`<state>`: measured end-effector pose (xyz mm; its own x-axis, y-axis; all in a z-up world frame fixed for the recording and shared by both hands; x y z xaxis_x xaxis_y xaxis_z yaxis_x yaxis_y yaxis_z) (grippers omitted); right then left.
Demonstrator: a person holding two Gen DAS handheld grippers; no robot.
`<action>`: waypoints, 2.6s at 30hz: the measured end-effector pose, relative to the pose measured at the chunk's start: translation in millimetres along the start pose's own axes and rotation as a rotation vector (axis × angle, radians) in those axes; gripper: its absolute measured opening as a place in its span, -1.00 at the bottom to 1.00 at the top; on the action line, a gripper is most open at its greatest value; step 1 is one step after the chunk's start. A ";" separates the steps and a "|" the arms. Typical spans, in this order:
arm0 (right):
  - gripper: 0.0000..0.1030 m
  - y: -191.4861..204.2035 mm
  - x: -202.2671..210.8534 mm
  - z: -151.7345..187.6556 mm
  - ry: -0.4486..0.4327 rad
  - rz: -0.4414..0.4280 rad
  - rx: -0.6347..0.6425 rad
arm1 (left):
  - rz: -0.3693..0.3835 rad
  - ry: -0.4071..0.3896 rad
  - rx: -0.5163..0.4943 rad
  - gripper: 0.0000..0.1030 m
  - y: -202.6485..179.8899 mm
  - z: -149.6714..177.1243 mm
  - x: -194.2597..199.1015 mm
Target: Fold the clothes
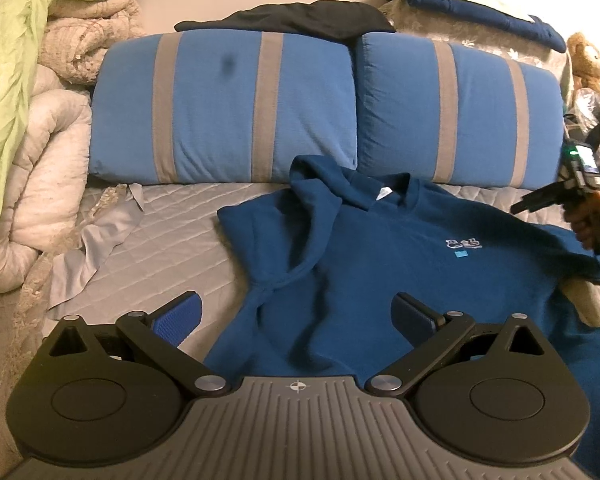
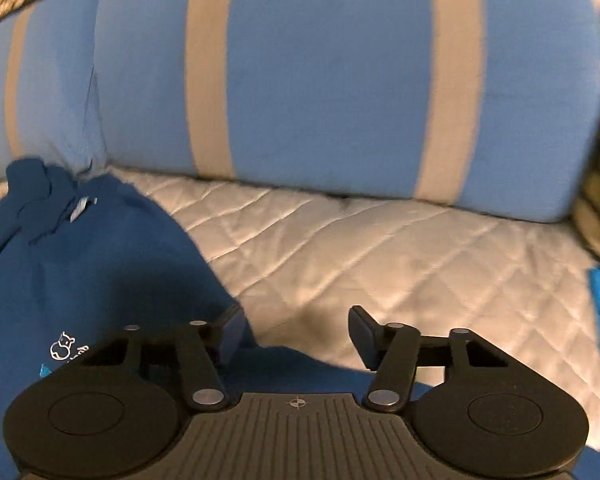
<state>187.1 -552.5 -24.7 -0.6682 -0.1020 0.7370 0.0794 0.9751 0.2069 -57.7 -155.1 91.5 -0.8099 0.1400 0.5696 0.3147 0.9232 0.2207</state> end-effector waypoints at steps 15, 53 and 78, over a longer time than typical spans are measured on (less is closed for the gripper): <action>-0.91 27.5 9.2 -18.7 -0.154 0.115 0.180 | 0.023 -0.004 0.000 1.00 -10.0 -6.4 -7.4; 1.00 199.3 220.3 216.4 -0.061 -0.298 0.105 | 0.117 0.014 -0.151 1.00 47.8 -7.8 -49.6; 0.91 208.9 195.6 225.3 0.088 -0.464 0.099 | 0.109 0.131 -0.597 -0.79 -21.3 1.2 -187.7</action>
<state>-93.7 -324.4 17.7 -0.5513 -0.5427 0.6337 -0.2861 0.8364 0.4675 87.0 -200.6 -21.1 -0.7020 0.1423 0.6978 0.6456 0.5408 0.5392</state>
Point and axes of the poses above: each gripper's, at about its wrist camera, not at the fingertips, and x roughly against the way its jaws point, y to its left, z to its underside, the point moved 8 cm from there along -x, roughly the way its jaws point, and after that the axes turned 12 degrees about -x, right-handed, at the moved point
